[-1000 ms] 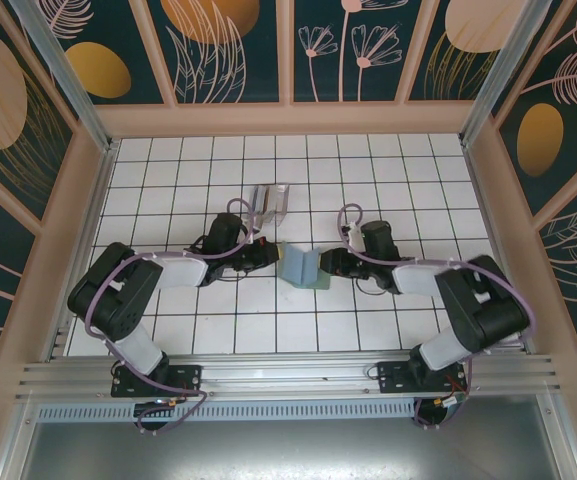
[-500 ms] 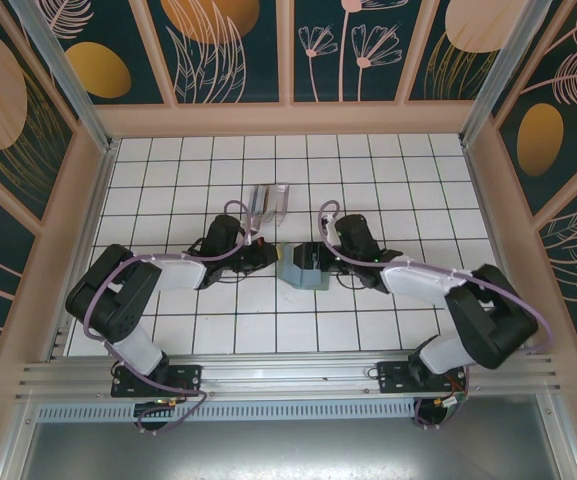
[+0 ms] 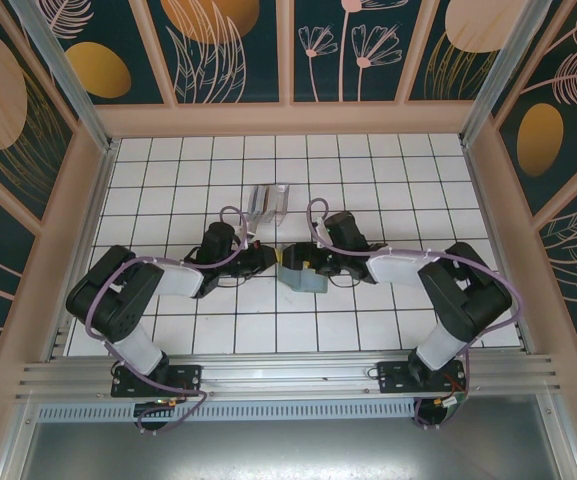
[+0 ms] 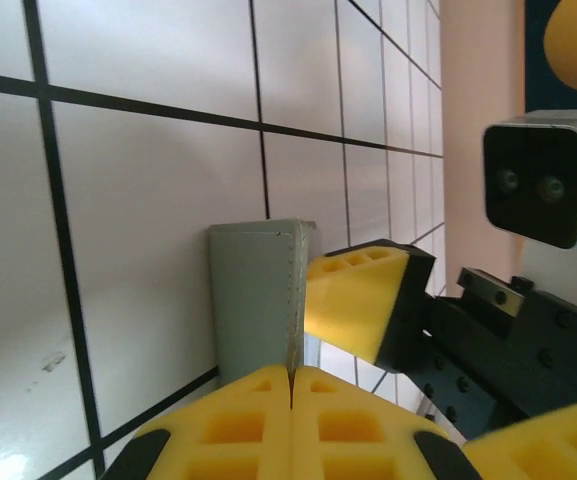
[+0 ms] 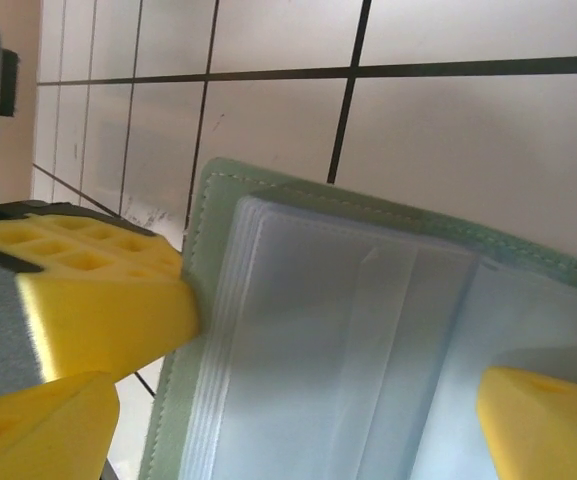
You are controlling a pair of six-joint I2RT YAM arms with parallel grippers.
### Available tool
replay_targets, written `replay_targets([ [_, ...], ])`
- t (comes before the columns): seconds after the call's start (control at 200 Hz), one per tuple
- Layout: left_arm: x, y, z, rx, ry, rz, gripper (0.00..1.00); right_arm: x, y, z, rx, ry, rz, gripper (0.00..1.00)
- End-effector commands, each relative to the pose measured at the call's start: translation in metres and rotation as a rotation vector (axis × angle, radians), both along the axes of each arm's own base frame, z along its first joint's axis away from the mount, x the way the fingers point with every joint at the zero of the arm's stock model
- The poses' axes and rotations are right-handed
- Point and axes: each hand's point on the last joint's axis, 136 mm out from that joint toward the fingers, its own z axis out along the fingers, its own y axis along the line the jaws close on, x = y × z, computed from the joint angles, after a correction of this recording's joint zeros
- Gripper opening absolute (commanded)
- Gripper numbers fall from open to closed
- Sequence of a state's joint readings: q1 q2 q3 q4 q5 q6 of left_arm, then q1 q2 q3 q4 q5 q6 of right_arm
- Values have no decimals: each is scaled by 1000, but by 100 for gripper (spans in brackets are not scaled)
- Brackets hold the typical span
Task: Put the credit cards into the card holder
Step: Flip over the card slot in the card holder.
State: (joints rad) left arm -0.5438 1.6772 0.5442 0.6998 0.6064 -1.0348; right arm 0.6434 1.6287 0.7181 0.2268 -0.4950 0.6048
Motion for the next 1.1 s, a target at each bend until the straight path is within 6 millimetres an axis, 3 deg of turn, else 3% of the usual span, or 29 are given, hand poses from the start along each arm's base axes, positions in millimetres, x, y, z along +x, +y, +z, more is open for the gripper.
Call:
replay_targets([
  [0.0,-1,-5,9,-82,-1,-16,0,1,0,-10,-49,21,7,84],
  [0.14,-2,-7,19,-131,-10,-27,0,-1,-1,-21,-98,28,15,79],
  [0.18,-3,-6,8,-115,13,-25,0,-3,-1,-22,-92,31,20,77],
  [0.546,-4,-5,-2,-91,30,-25,0,-4,-2,-37,-96,57,13,66],
  [0.876,-2,5,-20,-6,24,-13,0,-2,-7,-33,-62,44,14,58],
  [0.961,-1,6,-22,15,15,-17,13,-3,-7,-34,-54,48,20,51],
  [1.096,1,8,-29,68,5,-27,35,-5,-5,-32,-23,48,34,50],
])
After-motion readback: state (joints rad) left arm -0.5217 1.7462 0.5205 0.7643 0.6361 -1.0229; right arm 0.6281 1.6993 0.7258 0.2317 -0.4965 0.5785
